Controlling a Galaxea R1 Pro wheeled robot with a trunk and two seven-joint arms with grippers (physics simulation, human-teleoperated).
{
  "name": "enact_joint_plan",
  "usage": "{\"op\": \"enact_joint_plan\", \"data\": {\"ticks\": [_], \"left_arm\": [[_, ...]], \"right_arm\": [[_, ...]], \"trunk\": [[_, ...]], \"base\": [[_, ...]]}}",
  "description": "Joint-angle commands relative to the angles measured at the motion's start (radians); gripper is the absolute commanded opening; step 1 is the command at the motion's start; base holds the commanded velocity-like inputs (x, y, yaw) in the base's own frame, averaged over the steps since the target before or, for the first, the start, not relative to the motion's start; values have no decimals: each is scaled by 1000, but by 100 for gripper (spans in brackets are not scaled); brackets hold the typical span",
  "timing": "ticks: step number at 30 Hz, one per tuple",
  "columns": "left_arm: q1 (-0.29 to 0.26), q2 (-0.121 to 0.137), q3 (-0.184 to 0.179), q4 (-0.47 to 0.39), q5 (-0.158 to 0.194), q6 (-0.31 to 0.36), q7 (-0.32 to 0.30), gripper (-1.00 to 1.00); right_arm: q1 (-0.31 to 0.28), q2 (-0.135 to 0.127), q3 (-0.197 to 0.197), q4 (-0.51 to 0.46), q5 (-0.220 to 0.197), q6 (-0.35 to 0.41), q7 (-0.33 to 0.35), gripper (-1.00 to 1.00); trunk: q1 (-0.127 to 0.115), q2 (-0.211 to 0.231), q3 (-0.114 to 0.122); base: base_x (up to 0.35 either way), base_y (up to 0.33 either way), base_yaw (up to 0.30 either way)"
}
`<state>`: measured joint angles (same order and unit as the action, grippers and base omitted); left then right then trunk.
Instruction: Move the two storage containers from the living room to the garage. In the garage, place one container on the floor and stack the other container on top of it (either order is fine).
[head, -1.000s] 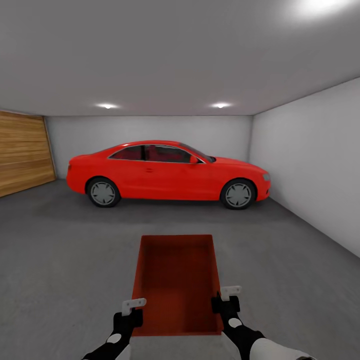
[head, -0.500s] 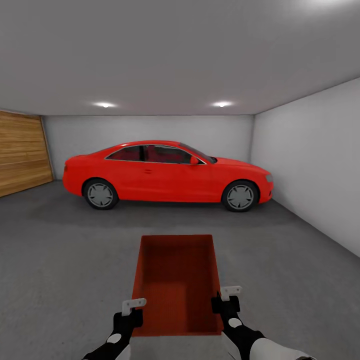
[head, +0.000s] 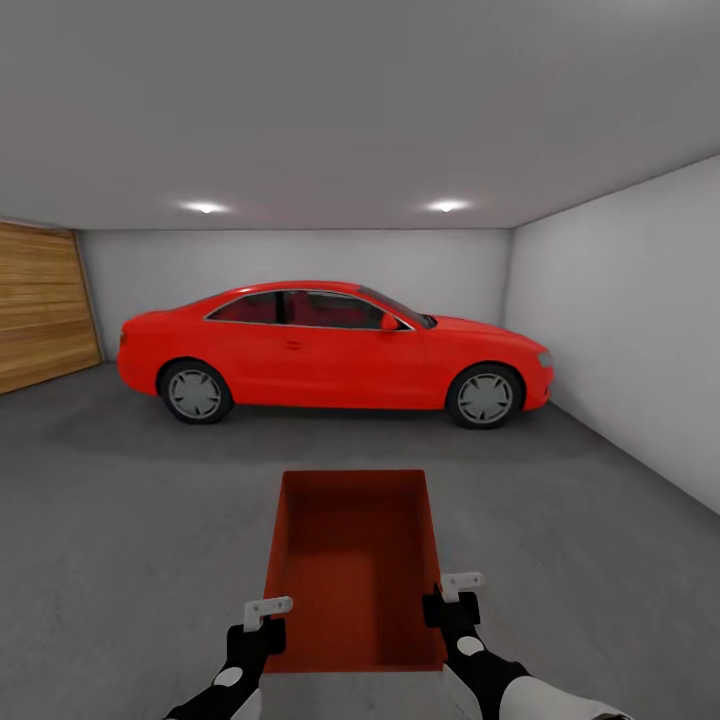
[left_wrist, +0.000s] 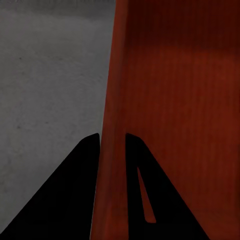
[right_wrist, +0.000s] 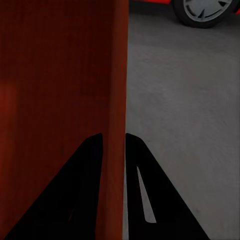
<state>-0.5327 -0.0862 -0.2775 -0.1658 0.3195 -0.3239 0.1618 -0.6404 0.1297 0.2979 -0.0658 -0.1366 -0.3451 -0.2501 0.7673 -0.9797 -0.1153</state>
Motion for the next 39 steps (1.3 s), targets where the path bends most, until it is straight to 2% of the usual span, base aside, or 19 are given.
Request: {"op": "enact_joint_plan", "data": {"ticks": [1,29,39], "left_arm": [[-1,0,6,-3,-9,-35,12,-100],[-1,0,6,-3,-9,-35,12,-100],[-1,0,6,-3,-9,-35,12,-100]], "right_arm": [[-1,1,-46,3,-9,1,31,-100],[-1,1,-46,3,-9,1,29,-100],[-1,1,-46,3,-9,0,28,-100]], "trunk": [[1,-1,-1],[1,-1,-1],[1,-1,-1]], "base": [[321,0,0],[321,0,0],[321,0,-215]]}}
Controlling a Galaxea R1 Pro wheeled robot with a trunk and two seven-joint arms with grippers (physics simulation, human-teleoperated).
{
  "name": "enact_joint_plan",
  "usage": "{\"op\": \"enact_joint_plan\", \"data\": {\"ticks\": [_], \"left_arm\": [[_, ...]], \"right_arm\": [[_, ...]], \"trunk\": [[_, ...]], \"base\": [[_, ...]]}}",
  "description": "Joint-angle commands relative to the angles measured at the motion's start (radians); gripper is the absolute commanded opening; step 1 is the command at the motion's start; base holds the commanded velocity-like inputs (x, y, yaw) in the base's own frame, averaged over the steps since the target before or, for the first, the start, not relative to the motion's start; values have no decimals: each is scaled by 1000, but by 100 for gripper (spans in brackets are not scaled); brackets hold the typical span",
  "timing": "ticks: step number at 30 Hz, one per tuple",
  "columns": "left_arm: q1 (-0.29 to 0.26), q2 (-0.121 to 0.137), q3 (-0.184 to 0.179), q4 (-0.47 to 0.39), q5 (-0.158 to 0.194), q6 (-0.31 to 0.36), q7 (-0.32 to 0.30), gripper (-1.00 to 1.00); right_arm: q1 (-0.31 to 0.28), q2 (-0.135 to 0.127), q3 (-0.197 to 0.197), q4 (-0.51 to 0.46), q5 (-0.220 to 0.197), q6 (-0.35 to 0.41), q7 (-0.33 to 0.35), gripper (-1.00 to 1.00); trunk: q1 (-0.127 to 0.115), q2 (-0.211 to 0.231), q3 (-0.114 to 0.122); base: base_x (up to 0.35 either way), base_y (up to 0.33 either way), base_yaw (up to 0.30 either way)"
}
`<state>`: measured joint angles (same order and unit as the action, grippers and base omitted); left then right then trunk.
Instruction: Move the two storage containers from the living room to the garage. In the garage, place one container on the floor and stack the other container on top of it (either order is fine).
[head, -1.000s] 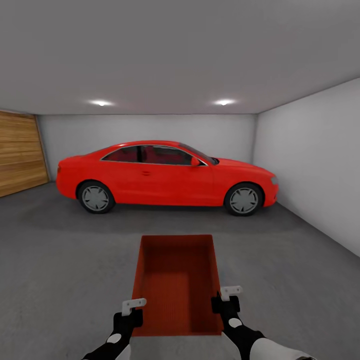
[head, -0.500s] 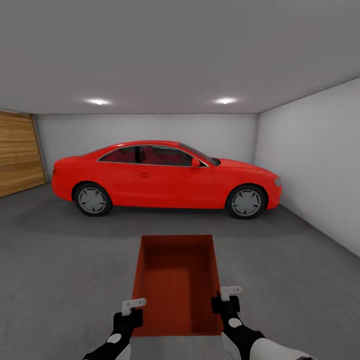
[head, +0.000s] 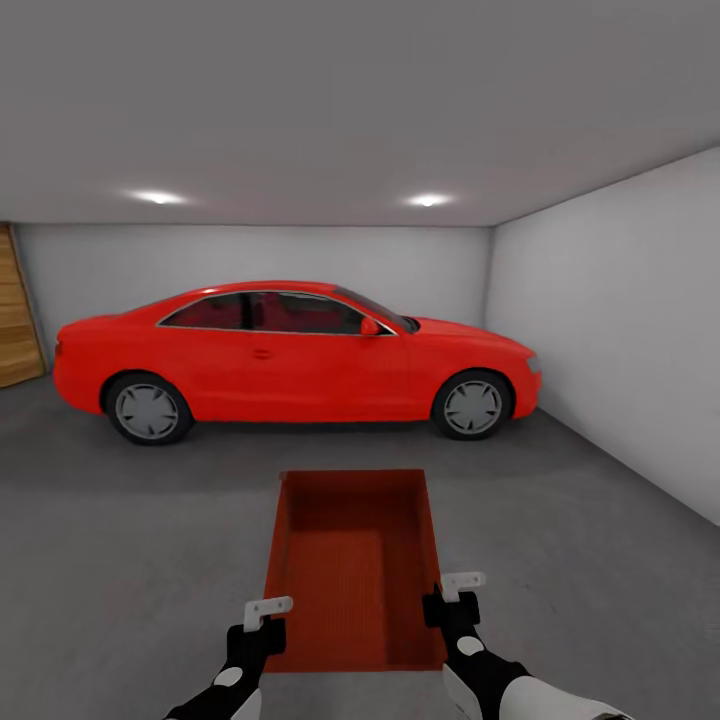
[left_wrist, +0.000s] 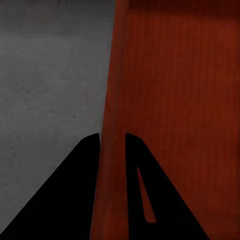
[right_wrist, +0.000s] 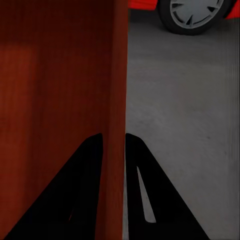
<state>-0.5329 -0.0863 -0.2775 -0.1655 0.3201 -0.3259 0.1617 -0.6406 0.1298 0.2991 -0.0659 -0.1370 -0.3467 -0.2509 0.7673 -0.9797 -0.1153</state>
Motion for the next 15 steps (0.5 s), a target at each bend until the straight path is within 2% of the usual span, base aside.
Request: {"op": "enact_joint_plan", "data": {"ticks": [1,15], "left_arm": [[-1,0,6,-3,-9,-33,12,-100],[-1,0,6,-3,-10,-33,12,-100]], "right_arm": [[-1,1,-48,3,-9,2,28,-100],[-1,1,-48,3,-9,2,28,-100]], "trunk": [[1,-1,-1],[1,-1,-1]], "base": [[321,0,-277],[321,0,-279]]}}
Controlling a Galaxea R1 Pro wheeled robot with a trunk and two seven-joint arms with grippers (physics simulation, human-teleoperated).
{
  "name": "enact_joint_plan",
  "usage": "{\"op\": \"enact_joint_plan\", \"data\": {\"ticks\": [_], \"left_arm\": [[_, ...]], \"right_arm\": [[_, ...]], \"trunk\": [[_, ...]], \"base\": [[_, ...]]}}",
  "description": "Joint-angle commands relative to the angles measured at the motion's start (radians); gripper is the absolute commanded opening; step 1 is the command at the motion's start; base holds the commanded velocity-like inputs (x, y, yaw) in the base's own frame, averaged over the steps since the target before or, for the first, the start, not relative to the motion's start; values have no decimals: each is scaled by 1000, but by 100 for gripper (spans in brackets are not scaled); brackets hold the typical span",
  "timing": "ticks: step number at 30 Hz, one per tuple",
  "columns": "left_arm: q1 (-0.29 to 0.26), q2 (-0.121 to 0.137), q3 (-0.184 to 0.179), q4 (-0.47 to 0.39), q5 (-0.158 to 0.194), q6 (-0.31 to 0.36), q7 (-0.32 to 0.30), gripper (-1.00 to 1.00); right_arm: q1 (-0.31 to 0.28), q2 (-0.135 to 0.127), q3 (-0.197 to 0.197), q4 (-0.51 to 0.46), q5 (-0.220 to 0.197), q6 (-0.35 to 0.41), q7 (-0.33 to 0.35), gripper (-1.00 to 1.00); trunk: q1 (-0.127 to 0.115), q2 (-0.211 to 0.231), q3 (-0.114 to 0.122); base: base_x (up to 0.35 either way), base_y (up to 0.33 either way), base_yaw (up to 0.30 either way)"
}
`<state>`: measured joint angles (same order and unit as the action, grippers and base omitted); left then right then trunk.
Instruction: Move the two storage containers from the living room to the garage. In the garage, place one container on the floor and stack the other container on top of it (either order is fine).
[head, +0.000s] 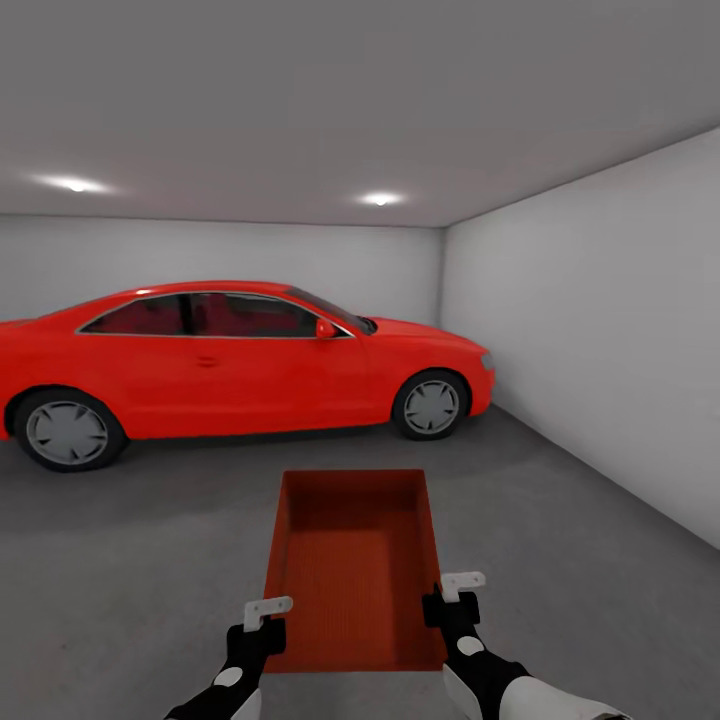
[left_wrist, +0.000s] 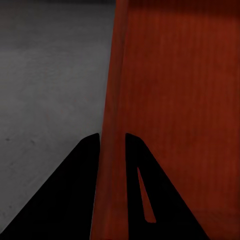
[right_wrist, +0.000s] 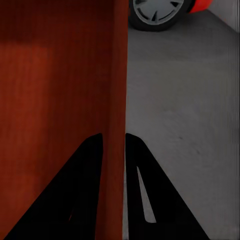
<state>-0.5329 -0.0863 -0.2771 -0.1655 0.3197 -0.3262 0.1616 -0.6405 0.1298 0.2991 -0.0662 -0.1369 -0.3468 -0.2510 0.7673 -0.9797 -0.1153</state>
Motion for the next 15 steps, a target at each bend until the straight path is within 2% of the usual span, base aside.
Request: {"op": "enact_joint_plan", "data": {"ticks": [1,15], "left_arm": [[-1,0,6,-3,-10,-33,12,-100],[-1,0,6,-3,-10,-33,12,-100]], "right_arm": [[-1,1,-48,3,-9,2,29,-100],[-2,1,-48,3,-9,2,29,-100]], "trunk": [[1,-1,-1],[1,-1,-1]], "base": [[321,0,-279],[321,0,-279]]}}
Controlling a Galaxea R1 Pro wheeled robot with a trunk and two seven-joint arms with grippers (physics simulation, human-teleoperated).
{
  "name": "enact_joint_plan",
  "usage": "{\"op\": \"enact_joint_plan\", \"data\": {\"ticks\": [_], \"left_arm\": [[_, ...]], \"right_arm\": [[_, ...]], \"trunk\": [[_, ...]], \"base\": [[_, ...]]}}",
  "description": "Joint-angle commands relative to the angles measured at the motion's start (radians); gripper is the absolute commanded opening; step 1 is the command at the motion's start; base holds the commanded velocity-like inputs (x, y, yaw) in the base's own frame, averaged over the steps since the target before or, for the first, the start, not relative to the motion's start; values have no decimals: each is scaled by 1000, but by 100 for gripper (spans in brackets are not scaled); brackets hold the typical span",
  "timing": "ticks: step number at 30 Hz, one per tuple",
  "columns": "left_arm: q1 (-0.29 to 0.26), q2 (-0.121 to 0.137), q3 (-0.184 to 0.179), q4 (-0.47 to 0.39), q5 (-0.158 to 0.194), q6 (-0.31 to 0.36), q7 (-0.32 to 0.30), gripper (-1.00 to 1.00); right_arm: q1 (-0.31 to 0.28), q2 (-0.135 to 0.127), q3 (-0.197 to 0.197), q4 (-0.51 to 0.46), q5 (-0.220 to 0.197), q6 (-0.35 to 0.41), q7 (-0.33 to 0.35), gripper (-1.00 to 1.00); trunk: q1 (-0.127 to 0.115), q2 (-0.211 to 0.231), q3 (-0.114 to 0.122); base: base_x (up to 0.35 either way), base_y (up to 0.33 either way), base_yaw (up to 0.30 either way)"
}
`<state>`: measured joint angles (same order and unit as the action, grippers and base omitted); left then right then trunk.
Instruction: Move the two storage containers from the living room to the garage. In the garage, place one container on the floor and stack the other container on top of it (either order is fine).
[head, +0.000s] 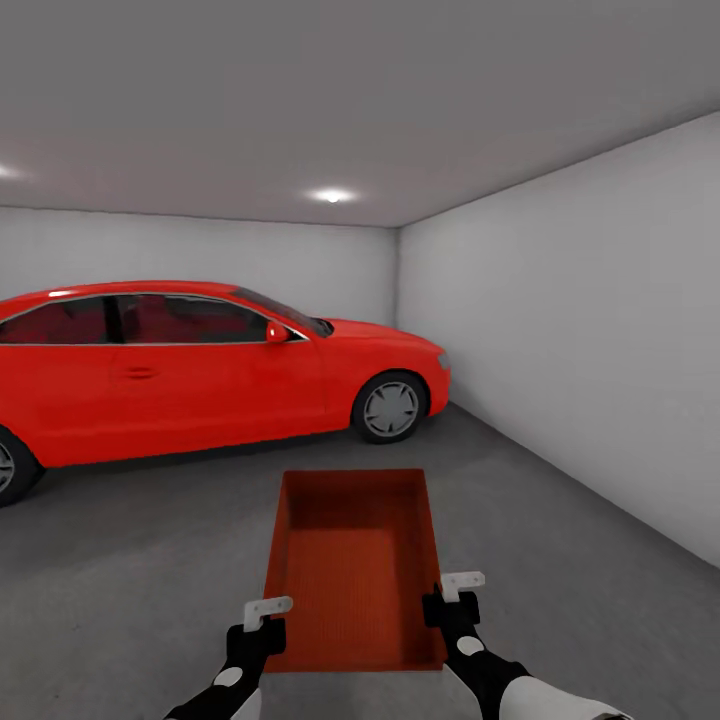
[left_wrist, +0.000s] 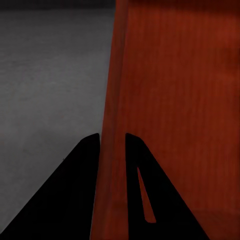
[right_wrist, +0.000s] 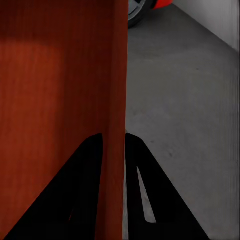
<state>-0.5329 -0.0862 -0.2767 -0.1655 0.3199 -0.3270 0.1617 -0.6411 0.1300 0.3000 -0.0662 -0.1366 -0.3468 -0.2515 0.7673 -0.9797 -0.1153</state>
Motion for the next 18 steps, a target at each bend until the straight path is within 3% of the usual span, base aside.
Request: {"op": "enact_joint_plan", "data": {"ticks": [1,18], "left_arm": [[-1,0,5,-3,-10,-32,12,-100],[-1,0,5,-3,-10,-32,12,-100]], "right_arm": [[-1,1,-48,3,-9,2,29,-100],[-1,0,-48,3,-9,2,30,-100]], "trunk": [[1,-1,-1],[1,-1,-1]], "base": [[321,0,-279],[321,0,-278]]}}
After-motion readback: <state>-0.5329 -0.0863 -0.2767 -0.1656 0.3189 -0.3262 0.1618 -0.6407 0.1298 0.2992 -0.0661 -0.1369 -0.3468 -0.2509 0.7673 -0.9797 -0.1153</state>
